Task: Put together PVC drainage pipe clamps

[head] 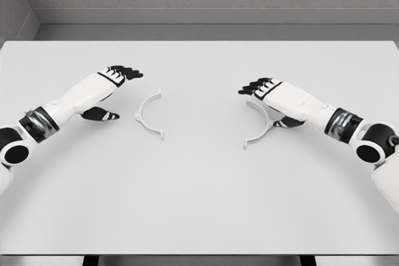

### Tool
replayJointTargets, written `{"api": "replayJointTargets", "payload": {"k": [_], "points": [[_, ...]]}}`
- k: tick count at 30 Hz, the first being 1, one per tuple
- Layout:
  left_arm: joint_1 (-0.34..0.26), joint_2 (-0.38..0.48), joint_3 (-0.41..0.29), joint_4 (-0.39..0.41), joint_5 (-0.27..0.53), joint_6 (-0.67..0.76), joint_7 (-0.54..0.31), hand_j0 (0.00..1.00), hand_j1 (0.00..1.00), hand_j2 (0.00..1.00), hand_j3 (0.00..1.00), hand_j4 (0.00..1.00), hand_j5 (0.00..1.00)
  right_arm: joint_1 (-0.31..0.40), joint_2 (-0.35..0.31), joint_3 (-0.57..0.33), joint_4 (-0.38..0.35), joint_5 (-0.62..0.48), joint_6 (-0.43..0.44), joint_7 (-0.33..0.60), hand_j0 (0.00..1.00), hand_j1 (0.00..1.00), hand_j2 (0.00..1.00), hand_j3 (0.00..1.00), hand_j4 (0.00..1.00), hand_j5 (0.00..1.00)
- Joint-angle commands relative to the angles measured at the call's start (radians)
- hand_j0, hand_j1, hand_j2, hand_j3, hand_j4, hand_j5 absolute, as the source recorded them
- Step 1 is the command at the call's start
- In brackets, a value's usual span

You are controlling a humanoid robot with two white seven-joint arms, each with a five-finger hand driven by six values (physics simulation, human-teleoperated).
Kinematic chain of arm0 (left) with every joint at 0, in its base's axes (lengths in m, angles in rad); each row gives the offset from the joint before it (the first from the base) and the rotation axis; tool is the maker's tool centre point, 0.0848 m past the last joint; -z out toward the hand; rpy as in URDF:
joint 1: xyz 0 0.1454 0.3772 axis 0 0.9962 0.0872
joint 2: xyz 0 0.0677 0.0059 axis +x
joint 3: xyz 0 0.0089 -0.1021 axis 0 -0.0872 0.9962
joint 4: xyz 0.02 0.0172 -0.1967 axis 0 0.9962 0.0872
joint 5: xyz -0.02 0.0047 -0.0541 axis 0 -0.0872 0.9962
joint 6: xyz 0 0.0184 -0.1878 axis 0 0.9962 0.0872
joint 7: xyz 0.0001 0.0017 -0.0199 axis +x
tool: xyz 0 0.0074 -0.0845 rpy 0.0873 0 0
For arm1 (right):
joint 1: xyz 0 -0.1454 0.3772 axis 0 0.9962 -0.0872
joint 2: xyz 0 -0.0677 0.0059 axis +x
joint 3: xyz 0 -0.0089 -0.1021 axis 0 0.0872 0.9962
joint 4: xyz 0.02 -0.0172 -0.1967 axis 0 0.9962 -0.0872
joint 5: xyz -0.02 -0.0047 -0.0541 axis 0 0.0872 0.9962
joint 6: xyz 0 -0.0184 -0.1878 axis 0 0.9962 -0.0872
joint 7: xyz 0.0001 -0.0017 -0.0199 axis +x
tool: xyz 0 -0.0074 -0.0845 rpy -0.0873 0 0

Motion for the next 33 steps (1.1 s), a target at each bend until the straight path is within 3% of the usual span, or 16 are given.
{"api": "replayJointTargets", "payload": {"k": [1, 16, 33], "points": [[0.0, -0.008, 0.0, 0.004, 0.006, 0.0, 0.001, 1.0, 1.0, 1.0, 1.0, 1.0, 1.0, -0.002, 0.008, 0.012, 0.0, -0.007, 0.004, 0.0, 1.0, 1.0, 1.0, 1.0, 1.0, 1.0], [-0.04, -0.044, -0.034, 0.07, 0.0, 0.0, 0.001, 1.0, 1.0, 1.0, 1.0, 1.0, 1.0, -0.018, 0.031, 0.035, -0.007, -0.007, 0.015, 0.002, 1.0, 1.0, 1.0, 1.0, 1.0, 1.0], [-0.043, -0.081, -0.035, 0.073, 0.0, 0.0, 0.001, 1.0, 1.0, 1.0, 1.0, 1.0, 1.0, -0.064, 0.063, 0.078, 0.02, -0.002, 0.038, 0.003, 1.0, 1.0, 1.0, 1.0, 1.0, 1.0]]}}
